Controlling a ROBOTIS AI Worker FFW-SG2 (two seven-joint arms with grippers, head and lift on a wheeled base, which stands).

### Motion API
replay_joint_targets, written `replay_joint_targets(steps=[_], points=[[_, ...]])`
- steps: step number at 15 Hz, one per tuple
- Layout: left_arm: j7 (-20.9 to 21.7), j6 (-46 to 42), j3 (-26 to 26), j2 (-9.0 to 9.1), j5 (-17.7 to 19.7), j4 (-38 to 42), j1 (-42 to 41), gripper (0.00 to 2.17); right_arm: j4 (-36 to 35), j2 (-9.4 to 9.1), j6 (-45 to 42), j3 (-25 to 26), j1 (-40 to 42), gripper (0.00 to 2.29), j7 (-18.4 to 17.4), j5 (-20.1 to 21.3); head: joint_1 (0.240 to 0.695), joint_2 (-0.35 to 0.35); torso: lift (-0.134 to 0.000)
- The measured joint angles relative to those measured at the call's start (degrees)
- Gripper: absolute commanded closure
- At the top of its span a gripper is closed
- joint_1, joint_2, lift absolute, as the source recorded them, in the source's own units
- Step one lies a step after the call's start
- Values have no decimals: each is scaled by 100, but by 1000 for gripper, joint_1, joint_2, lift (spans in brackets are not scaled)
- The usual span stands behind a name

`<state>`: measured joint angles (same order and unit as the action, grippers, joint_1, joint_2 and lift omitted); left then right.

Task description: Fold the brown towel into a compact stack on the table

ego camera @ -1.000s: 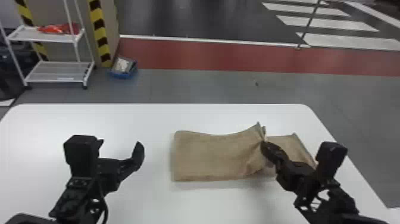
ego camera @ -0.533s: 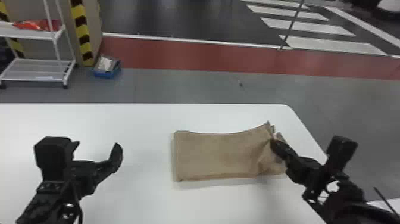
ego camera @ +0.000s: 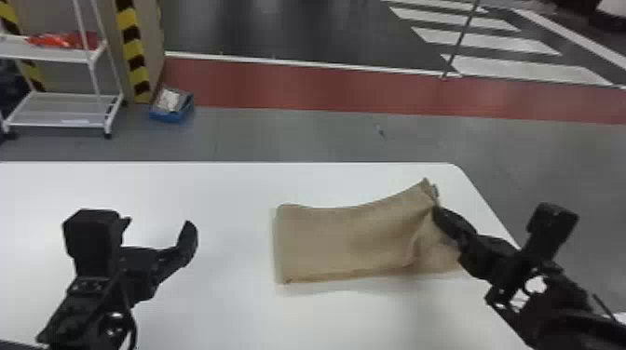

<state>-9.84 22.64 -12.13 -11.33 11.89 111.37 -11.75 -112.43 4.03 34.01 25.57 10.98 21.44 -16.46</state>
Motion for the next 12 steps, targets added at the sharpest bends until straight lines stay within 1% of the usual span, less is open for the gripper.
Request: replay_joint_targets(steps=[2, 3, 5, 6, 7, 8, 10, 12], points=[[0, 0, 3, 0, -1, 6, 6, 39, -24, 117, 114, 356, -81, 1322, 3, -181, 695, -247, -125], [0, 0, 2, 1, 2, 5, 7, 39, 75, 185, 122, 436, -115, 1322, 12, -191, 695, -273, -125], [6, 0, -15, 22, -2, -46, 19, 39, 406, 261, 86, 422, -177, 1312, 79, -46, 695, -283, -125], [9, 0, -25, 30, -13, -61, 21, 39, 572, 264, 62, 388, -217, 1001, 108, 36, 695, -285, -125], [8, 0, -32, 32, -23, -69, 19, 39, 761, 262, 53, 356, -270, 191, 128, 130, 695, -285, -125], [3, 0, -34, 28, -27, -69, 4, 39, 910, 244, 13, 320, -309, -2, 102, 236, 695, -286, -125], [1, 12, -33, 19, -31, -59, -30, 39, 1028, 160, -209, 326, -329, 19, 22, 430, 695, -291, -125], [2, 14, -55, 25, -35, -48, -44, 39, 975, 40, -442, 514, -279, 46, -152, 428, 695, -307, -125]])
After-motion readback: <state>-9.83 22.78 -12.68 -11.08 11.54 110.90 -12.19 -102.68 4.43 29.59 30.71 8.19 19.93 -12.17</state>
